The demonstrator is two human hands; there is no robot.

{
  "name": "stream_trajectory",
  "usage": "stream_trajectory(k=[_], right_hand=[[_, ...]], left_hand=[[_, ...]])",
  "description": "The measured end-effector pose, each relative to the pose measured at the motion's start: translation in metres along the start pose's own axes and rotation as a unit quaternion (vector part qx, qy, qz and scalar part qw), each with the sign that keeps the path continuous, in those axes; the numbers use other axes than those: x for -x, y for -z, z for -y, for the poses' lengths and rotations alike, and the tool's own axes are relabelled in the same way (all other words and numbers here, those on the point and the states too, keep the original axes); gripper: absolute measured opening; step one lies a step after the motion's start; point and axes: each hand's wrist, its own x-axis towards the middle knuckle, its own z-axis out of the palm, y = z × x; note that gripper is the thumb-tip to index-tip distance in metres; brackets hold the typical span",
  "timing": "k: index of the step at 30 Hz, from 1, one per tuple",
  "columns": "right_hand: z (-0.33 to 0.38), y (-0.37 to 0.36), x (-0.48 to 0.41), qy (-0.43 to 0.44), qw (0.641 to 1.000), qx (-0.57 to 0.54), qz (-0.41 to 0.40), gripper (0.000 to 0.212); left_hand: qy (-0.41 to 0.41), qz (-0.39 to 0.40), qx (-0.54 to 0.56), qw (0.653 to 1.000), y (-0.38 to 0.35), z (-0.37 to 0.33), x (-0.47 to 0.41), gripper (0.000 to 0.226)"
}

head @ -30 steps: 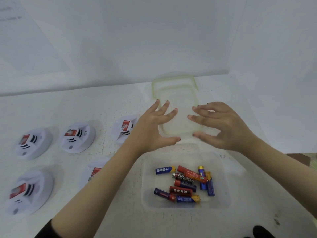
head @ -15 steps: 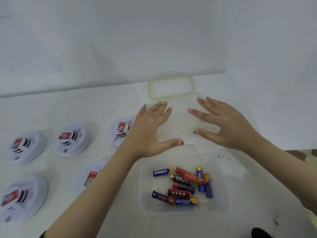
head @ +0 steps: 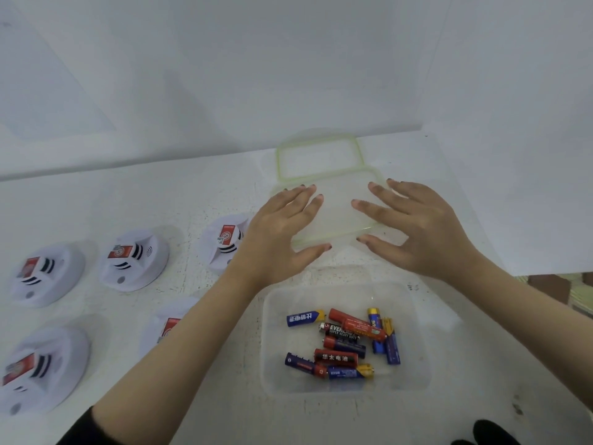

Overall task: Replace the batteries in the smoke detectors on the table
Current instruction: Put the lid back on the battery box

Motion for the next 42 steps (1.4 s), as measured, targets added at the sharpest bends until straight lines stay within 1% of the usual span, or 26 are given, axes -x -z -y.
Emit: stream_trajectory(k=[3,5,7,9,11,12,14,15,17,18,19,23,28,31,35,37,39,41,42], right_hand=[[-0.009,0.014,-0.004,-0.044,0.992,-0.1,0.057,0.042],[-0.013,0.02,-0.003,-0.053,0.981,-0.143,0.117,0.054],[-0.013,0.023,0.0,-0.038,0.973,-0.156,0.167,0.058],[-0.012,0.023,0.003,-0.01,0.975,-0.134,0.177,0.055],[-0.009,0.02,0.006,0.007,0.985,-0.101,0.142,0.053],[-0.006,0.018,0.007,0.011,0.99,-0.084,0.112,0.051],[0.001,0.013,0.009,0.026,0.998,-0.042,0.047,0.047],[0.004,0.01,0.01,0.04,0.999,-0.015,0.022,0.046],[0.01,0.004,0.011,0.065,0.997,0.034,-0.014,0.045],[0.012,0.002,0.011,0.072,0.996,0.049,-0.028,0.045],[0.014,0.0,0.011,0.077,0.994,0.058,-0.04,0.044],[0.016,-0.004,0.01,0.085,0.992,0.075,-0.059,0.041],[0.017,-0.007,0.011,0.091,0.99,0.079,-0.067,0.038],[0.017,-0.008,0.01,0.103,0.989,0.076,-0.069,0.036],[0.015,-0.004,0.008,0.097,0.992,0.044,-0.068,0.035],[0.012,-0.003,0.008,0.091,0.994,0.016,-0.058,0.035],[0.008,-0.001,0.008,0.073,0.996,-0.046,-0.026,0.036],[0.001,0.003,0.009,0.036,0.991,-0.126,0.027,0.036],[-0.002,0.007,0.009,0.008,0.987,-0.154,0.048,0.035]], left_hand=[[0.029,0.07,0.091,0.993,0.016,0.009,-0.004,0.069],[0.035,0.105,0.111,0.988,0.025,0.014,-0.008,0.072],[0.031,0.081,0.08,0.993,0.028,0.015,-0.011,0.068],[0.033,0.023,0.052,0.998,0.027,0.011,-0.011,0.059],[0.048,-0.006,0.088,0.995,0.025,0.006,-0.008,0.05],[0.052,-0.001,0.123,0.991,0.024,0.003,-0.006,0.05],[0.051,0.034,0.17,0.983,0.023,-0.008,-0.004,0.057],[0.044,0.051,0.166,0.984,0.021,-0.013,-0.003,0.063],[0.03,0.073,0.12,0.99,0.017,-0.015,-0.003,0.085],[0.029,0.078,0.098,0.992,0.015,-0.015,-0.004,0.092],[0.028,0.076,0.08,0.993,0.013,-0.015,-0.004,0.093],[0.009,0.038,0.027,0.999,0.006,-0.016,-0.003,0.079],[-0.031,-0.007,-0.029,0.999,0.0,-0.014,-0.002,0.07],[-0.057,-0.033,-0.042,0.997,-0.003,-0.013,-0.002,0.063],[-0.069,-0.007,-0.027,0.997,0.003,-0.01,-0.003,0.066],[-0.036,0.001,0.05,0.998,0.011,-0.007,-0.005,0.063],[0.026,-0.024,0.152,0.988,0.02,-0.004,-0.01,0.049],[0.115,-0.062,0.186,0.974,0.027,-0.001,-0.017,0.039],[0.167,-0.057,0.186,0.966,0.03,0.0,-0.021,0.036]])
